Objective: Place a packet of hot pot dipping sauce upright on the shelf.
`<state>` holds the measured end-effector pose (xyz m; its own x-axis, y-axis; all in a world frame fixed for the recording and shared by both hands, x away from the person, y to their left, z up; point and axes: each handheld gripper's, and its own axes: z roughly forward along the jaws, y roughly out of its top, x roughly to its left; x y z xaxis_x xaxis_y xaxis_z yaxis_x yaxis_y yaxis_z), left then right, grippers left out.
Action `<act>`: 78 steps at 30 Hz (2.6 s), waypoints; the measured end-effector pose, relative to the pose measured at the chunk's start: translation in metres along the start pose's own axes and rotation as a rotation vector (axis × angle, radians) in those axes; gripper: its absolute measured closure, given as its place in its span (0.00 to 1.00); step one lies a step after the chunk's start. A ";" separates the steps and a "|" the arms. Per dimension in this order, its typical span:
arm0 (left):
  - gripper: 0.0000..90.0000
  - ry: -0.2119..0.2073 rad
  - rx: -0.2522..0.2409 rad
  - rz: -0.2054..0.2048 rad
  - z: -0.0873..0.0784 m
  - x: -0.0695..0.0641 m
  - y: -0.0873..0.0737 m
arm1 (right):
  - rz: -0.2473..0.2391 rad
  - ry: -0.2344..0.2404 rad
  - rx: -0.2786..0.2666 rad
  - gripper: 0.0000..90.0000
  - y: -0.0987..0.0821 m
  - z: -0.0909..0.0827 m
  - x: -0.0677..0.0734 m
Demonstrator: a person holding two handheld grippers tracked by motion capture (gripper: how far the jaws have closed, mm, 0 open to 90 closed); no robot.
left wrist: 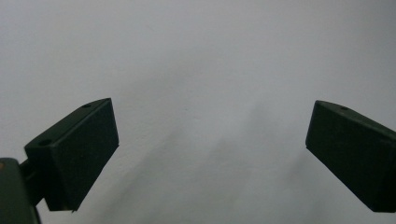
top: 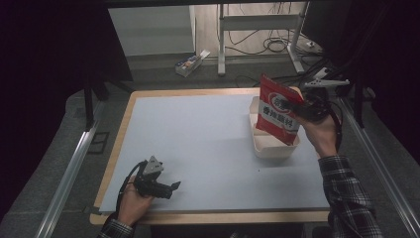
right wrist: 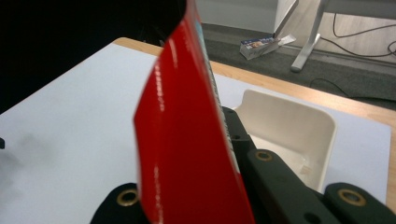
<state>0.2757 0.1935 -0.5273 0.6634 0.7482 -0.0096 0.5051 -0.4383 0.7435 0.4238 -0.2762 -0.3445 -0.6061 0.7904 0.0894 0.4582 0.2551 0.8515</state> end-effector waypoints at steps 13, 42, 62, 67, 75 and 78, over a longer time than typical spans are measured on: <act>0.03 0.000 0.001 -0.003 0.000 0.000 0.000 | 0.031 0.015 0.027 0.99 -0.024 0.021 -0.008; 0.03 0.006 0.024 -0.006 0.003 0.001 -0.001 | 0.042 -0.095 0.065 0.86 -0.046 0.026 -0.050; 0.03 0.005 0.020 -0.012 0.003 0.002 -0.001 | 0.025 -0.150 0.087 0.11 -0.045 0.032 -0.046; 0.03 -0.016 0.012 -0.036 0.002 0.002 0.000 | 0.012 -0.145 0.084 0.09 -0.044 0.026 -0.042; 0.03 -0.028 -0.003 -0.048 0.000 0.002 0.001 | 0.011 -0.129 0.092 0.07 -0.054 0.019 -0.042; 0.03 -0.026 -0.001 -0.043 0.001 0.002 0.001 | 0.012 -0.114 0.091 0.07 -0.058 0.017 -0.041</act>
<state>0.2775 0.1942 -0.5273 0.6550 0.7533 -0.0592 0.5333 -0.4054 0.7425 0.4325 -0.3140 -0.4064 -0.5246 0.8506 0.0353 0.5251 0.2907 0.7998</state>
